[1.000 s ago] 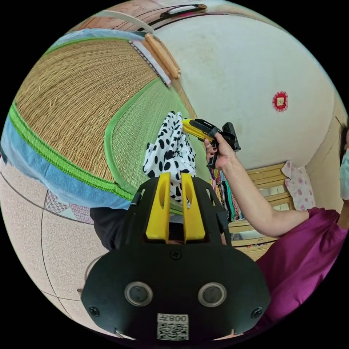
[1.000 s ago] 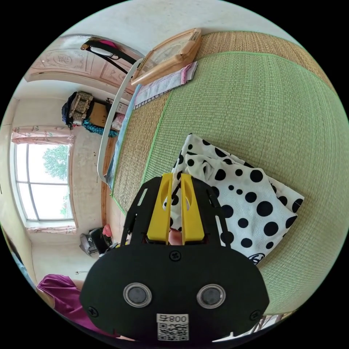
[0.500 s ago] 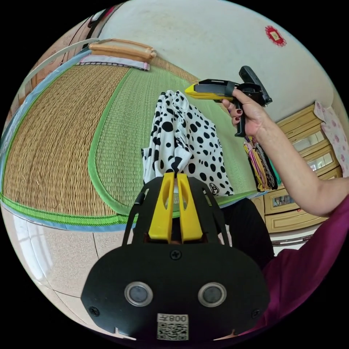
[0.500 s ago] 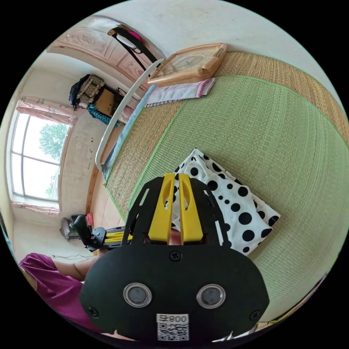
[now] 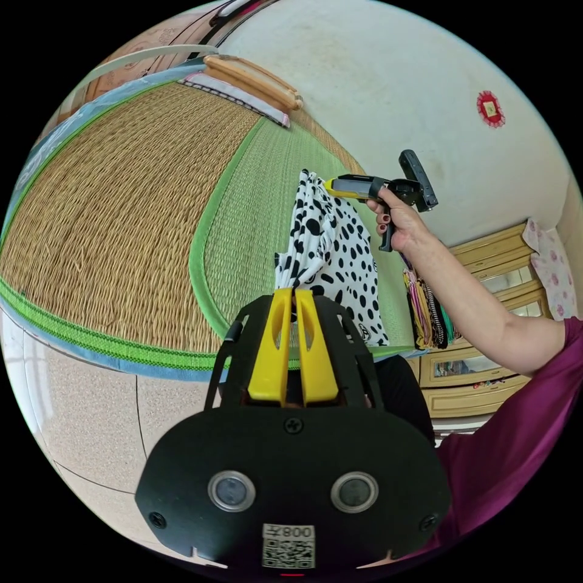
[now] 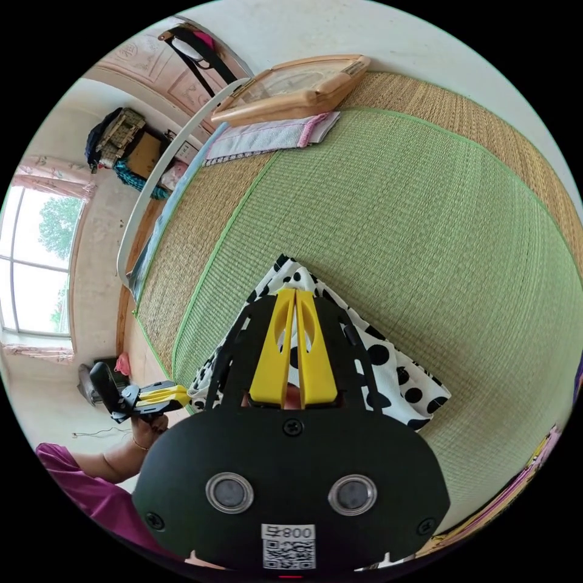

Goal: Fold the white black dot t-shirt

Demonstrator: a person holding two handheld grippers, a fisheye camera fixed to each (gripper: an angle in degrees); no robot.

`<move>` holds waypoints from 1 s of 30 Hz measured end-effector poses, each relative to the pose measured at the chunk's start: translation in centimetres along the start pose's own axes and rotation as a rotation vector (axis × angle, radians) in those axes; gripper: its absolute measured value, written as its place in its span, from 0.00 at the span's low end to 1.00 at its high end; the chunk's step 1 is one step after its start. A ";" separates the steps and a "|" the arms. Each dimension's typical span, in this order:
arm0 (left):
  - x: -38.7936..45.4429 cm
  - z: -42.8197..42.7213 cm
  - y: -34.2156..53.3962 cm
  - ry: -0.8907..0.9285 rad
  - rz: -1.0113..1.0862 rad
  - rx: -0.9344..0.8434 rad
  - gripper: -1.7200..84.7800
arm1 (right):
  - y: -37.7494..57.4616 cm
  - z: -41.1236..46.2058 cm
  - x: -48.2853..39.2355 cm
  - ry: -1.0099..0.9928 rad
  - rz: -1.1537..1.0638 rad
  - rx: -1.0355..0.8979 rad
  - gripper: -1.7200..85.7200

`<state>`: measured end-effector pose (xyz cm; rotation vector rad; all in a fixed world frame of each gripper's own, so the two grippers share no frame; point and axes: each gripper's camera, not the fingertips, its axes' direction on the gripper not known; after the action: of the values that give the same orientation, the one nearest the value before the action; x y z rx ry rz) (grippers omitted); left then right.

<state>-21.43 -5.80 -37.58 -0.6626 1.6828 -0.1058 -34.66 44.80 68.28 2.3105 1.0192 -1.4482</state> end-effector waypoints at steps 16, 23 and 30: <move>-0.5 -1.7 1.0 -0.014 0.024 0.010 0.02 | 0.6 -1.9 -0.9 -0.097 -0.026 0.050 0.03; -1.4 -2.1 1.6 -0.006 -0.001 0.022 0.03 | 2.7 -3.2 -1.6 -0.112 -0.067 0.061 0.08; -0.8 -2.3 1.3 0.052 0.056 0.047 0.06 | 2.6 -0.3 -2.5 -0.002 -0.060 -0.025 0.07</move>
<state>-23.96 -4.98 -36.87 -0.5816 1.7421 -0.1237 -33.37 41.93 70.18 2.2787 1.1089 -1.4515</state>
